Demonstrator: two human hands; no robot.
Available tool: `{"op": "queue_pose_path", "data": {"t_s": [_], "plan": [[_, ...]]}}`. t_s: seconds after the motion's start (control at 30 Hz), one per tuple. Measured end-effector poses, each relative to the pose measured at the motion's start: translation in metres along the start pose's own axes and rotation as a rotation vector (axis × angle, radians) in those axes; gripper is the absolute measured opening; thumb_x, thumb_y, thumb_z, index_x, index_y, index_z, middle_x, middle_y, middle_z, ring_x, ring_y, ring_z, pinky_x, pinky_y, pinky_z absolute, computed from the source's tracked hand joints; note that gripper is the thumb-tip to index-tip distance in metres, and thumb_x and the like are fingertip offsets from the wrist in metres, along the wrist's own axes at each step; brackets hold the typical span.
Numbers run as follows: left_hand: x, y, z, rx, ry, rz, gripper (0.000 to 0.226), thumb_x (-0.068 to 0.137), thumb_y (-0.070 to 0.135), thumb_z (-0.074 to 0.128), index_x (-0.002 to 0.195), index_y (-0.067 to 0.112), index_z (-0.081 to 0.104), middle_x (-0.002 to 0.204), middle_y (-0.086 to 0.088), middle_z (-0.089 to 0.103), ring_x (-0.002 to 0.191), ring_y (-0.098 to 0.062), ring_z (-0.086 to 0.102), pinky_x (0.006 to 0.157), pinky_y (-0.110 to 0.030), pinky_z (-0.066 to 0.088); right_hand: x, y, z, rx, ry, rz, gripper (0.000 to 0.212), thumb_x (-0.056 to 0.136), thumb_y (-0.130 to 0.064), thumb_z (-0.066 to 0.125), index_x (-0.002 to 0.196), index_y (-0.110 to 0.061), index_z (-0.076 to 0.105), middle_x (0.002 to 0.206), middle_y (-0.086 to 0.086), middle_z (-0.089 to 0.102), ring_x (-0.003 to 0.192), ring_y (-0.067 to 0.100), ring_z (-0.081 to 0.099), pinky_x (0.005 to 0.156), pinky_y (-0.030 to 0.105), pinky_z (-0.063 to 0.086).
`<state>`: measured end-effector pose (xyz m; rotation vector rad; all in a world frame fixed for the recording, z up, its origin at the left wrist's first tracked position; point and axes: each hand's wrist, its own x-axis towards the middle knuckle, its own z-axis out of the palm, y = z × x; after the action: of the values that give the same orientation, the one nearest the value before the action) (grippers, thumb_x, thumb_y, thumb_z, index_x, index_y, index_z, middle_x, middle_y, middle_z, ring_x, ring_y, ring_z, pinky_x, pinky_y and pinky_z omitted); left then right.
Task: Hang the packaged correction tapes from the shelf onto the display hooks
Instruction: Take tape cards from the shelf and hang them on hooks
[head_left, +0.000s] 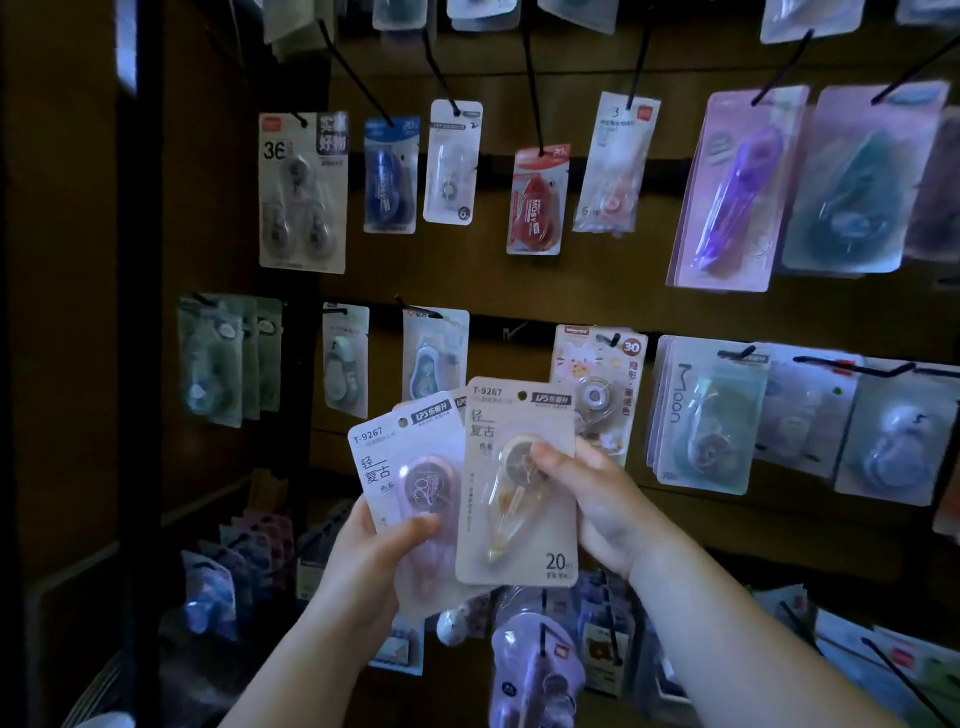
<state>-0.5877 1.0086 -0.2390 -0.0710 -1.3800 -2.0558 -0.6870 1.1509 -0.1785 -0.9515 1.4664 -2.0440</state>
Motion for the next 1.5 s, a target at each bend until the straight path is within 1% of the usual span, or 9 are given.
{"op": "queue_pose_path", "data": {"t_s": [0.27, 0.4, 0.47, 0.57, 0.77, 0.97, 1.07, 1.37, 1.5], "plan": [[-0.006, 0.002, -0.015, 0.063, 0.115, 0.038, 0.030, 0.071, -0.008, 0.063, 0.089, 0.016, 0.061, 0.073, 0.001, 0.074, 0.070, -0.016, 0.069, 0.056, -0.026, 0.053, 0.020, -0.033, 0.010, -0.241, 0.185, -0.204, 0.007, 0.086, -0.015, 0.059, 0.086, -0.022, 0.058, 0.086, -0.002, 0.066, 0.082, 0.018, 0.063, 0.080, 0.035, 0.052], [-0.013, 0.004, -0.028, 0.039, 0.177, 0.006, 0.029, 0.079, -0.008, 0.053, 0.090, 0.018, 0.059, 0.088, -0.006, 0.068, 0.080, -0.022, 0.064, 0.061, -0.031, 0.051, 0.032, -0.036, 0.020, -0.331, 0.227, -0.223, 0.010, 0.085, -0.015, 0.061, 0.082, -0.023, 0.057, 0.086, -0.003, 0.064, 0.084, 0.018, 0.061, 0.084, 0.037, 0.051], [-0.013, 0.004, -0.035, 0.040, 0.163, 0.011, 0.027, 0.068, 0.003, 0.067, 0.089, 0.019, 0.060, 0.088, -0.006, 0.070, 0.074, -0.019, 0.067, 0.056, -0.027, 0.054, 0.035, -0.032, 0.023, -0.326, 0.247, -0.207, 0.011, 0.085, -0.014, 0.061, 0.081, -0.024, 0.056, 0.085, -0.003, 0.063, 0.081, 0.018, 0.061, 0.081, 0.037, 0.052], [-0.013, 0.005, -0.041, 0.062, 0.116, 0.014, 0.070, 0.025, 0.034, 0.089, 0.089, 0.020, 0.063, 0.079, -0.001, 0.075, 0.068, -0.015, 0.072, 0.053, -0.025, 0.056, 0.040, -0.024, 0.023, -0.309, 0.295, -0.179, 0.005, 0.086, -0.014, 0.060, 0.087, -0.019, 0.058, 0.095, 0.003, 0.064, 0.090, 0.023, 0.062, 0.086, 0.040, 0.051], [-0.011, 0.004, -0.039, 0.065, 0.153, -0.006, 0.028, 0.075, -0.005, 0.057, 0.090, 0.019, 0.059, 0.070, 0.005, 0.074, 0.079, -0.021, 0.065, 0.064, -0.034, 0.049, 0.060, -0.016, 0.021, -0.372, 0.426, -0.142, 0.021, 0.085, -0.022, 0.061, 0.105, -0.019, 0.056, 0.108, 0.005, 0.064, 0.097, 0.023, 0.062, 0.083, 0.036, 0.052], [0.002, -0.002, -0.038, 0.098, 0.144, -0.017, 0.031, 0.080, -0.010, 0.052, 0.091, 0.019, 0.058, 0.086, -0.003, 0.069, 0.083, -0.024, 0.063, 0.066, -0.036, 0.048, 0.094, -0.009, 0.017, -0.394, 0.561, -0.126, 0.048, 0.080, -0.030, 0.064, 0.124, -0.013, 0.052, 0.124, 0.007, 0.060, 0.114, 0.030, 0.057, 0.099, 0.048, 0.046], [0.013, -0.005, -0.042, 0.104, 0.105, -0.012, 0.031, 0.078, -0.009, 0.053, 0.091, 0.019, 0.059, 0.075, 0.001, 0.074, 0.073, -0.019, 0.069, 0.063, -0.034, 0.049, 0.113, -0.006, 0.013, -0.372, 0.599, -0.134, 0.050, 0.078, -0.028, 0.066, 0.124, -0.012, 0.053, 0.125, 0.009, 0.060, 0.114, 0.031, 0.057, 0.099, 0.049, 0.046], [0.038, -0.018, -0.055, 0.053, 0.021, -0.025, 0.051, 0.052, 0.011, 0.072, 0.101, 0.018, 0.062, 0.091, -0.006, 0.074, 0.077, -0.020, 0.073, 0.054, -0.027, 0.057, 0.149, -0.003, -0.002, -0.380, 0.657, -0.136, 0.053, 0.086, -0.020, 0.059, 0.134, -0.005, 0.042, 0.134, 0.012, 0.052, 0.123, 0.031, 0.050, 0.102, 0.039, 0.042], [0.041, -0.022, -0.058, 0.035, -0.007, -0.017, 0.091, 0.013, 0.040, 0.090, 0.097, 0.019, 0.064, 0.090, -0.005, 0.075, 0.077, -0.020, 0.073, 0.053, -0.026, 0.056, 0.158, -0.005, -0.007, -0.403, 0.652, -0.114, 0.064, 0.086, -0.026, 0.059, 0.141, -0.007, 0.031, 0.144, 0.011, 0.041, 0.135, 0.032, 0.035, 0.112, 0.046, 0.030]]}}
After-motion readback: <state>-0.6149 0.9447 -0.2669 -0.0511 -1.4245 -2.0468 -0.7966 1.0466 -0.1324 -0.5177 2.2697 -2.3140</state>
